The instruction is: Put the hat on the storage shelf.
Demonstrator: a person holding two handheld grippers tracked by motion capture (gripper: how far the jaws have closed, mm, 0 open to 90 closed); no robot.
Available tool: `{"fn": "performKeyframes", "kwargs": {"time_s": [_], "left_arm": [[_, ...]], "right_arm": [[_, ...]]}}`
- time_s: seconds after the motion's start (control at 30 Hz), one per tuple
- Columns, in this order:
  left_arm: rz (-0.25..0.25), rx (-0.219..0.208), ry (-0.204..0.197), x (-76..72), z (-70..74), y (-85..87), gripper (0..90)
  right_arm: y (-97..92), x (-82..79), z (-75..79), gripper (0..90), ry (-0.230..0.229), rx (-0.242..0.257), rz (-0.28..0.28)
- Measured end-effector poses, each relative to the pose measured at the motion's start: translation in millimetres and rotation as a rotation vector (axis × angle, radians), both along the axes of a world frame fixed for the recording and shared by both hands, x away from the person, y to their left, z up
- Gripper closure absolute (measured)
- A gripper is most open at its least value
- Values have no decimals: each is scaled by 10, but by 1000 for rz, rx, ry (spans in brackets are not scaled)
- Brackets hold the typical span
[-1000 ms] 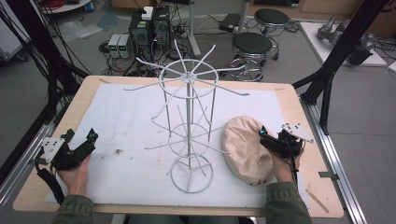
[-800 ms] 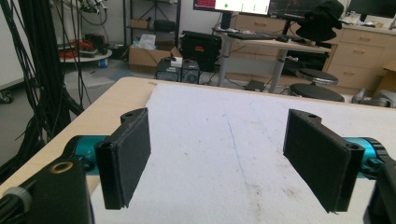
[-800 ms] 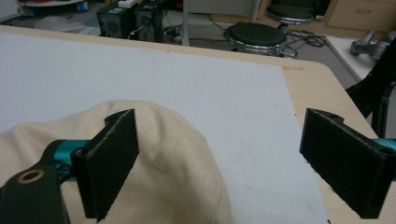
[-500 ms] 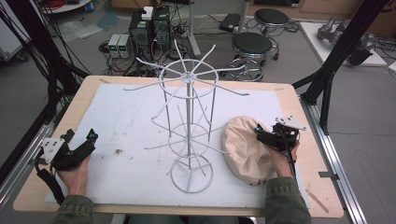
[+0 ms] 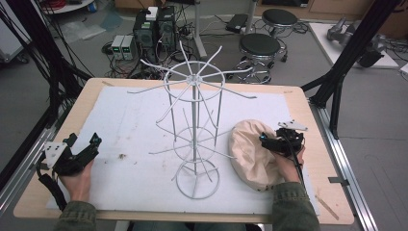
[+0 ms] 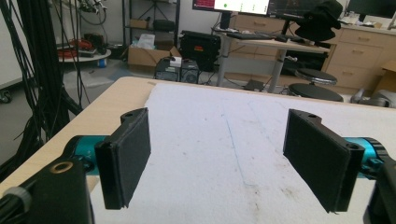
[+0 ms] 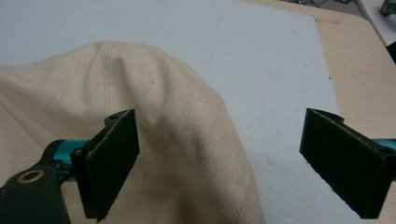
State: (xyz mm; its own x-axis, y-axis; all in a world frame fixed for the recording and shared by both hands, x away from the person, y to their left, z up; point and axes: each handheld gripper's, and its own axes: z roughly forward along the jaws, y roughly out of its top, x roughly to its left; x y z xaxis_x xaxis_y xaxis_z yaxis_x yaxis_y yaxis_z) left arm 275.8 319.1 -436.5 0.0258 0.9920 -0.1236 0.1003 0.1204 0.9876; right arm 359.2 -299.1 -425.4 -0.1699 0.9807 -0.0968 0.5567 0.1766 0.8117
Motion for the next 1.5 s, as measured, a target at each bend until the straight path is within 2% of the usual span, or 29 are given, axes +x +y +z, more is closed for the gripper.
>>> {"fn": "performKeyframes", "kwargs": {"time_s": [0.57,0.7,0.9,0.97,1.0,1.07,1.1,1.13,1.23,1.27,1.33,1.5], "left_arm": [[0,-1,2,2,-1,1,235],[0,0,3,1,-1,7,235],[0,-1,1,3,-2,4,235],[-1,-1,3,4,-3,4,236],[-1,-1,2,4,-3,3,235],[-1,-1,1,4,-2,0,235],[-1,-1,2,5,-2,-1,235],[-3,-1,2,6,-2,-1,235],[-4,-1,0,8,0,-5,236],[-4,-2,-1,9,0,-6,236],[-6,0,1,12,-1,-7,236],[-9,1,3,22,-1,-12,236]], "right_arm": [[2,76,-129,132,113,-53,-20],[2,79,-134,136,114,-53,-20],[7,83,-144,179,140,-49,-17],[17,87,-151,236,149,-55,-13],[29,85,-148,345,160,-41,8],[54,82,-145,410,165,-53,36],[54,82,-145,410,165,-53,36],[84,79,-143,480,173,-59,46],[108,71,-138,534,168,-71,26],[108,62,-128,631,163,-75,10],[89,55,-109,731,153,-62,-4],[102,46,-94,784,147,-68,-19]]}}
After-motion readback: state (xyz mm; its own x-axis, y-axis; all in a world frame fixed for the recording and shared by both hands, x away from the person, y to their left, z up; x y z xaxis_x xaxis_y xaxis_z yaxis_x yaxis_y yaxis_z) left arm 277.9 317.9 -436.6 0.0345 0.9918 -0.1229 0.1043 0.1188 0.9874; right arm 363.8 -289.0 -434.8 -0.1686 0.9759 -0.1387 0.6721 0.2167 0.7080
